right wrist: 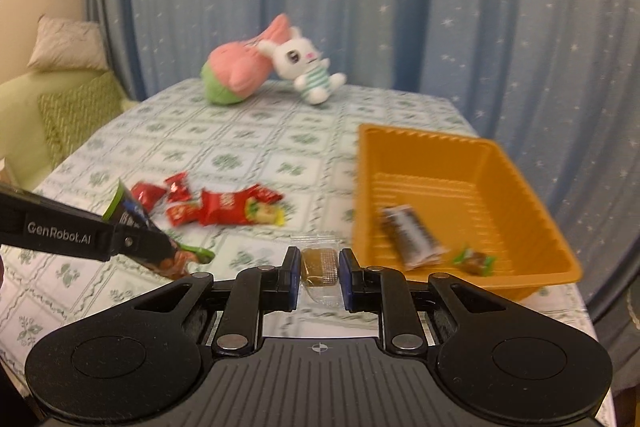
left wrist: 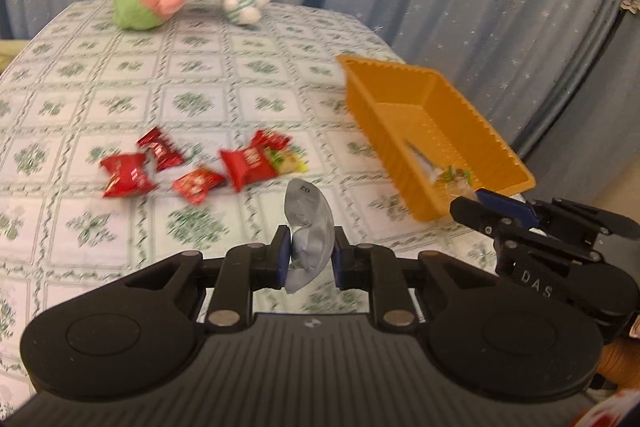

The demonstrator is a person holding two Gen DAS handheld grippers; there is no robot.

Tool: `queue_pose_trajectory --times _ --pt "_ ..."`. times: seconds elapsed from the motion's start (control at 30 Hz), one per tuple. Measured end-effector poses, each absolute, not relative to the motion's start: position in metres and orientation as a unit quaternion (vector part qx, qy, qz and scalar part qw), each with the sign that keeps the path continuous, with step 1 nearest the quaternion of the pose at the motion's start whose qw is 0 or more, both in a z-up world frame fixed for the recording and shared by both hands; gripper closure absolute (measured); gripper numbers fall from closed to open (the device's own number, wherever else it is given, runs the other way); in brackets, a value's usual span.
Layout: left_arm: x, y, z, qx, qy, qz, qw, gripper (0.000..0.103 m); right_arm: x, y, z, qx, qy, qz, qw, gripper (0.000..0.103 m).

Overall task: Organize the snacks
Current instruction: 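Carry both items over the orange tray and open both grippers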

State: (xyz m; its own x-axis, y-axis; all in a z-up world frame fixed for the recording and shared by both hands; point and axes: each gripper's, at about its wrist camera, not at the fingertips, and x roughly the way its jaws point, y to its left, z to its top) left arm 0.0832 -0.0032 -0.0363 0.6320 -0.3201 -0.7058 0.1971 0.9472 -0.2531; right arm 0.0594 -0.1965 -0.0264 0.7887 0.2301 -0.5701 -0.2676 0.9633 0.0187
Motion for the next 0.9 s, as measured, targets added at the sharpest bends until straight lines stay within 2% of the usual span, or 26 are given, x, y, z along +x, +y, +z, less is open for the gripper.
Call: queue_pose_trajectory --times 0.2,0.4,0.9 --pt "0.102 -0.041 -0.012 -0.072 0.382 -0.176 0.905 0.085 0.074 -0.235 -0.005 -0.006 0.280 0.092 0.956 0.082" --pt "0.129 -0.087 0.005 -0.076 0.361 -0.203 0.907 0.085 0.104 -0.277 0.003 0.017 0.301 0.055 0.952 0.082" --pt "0.171 -0.143 -0.005 -0.077 0.375 -0.220 0.897 0.085 0.142 -0.327 -0.009 0.052 0.350 0.027 0.935 0.082"
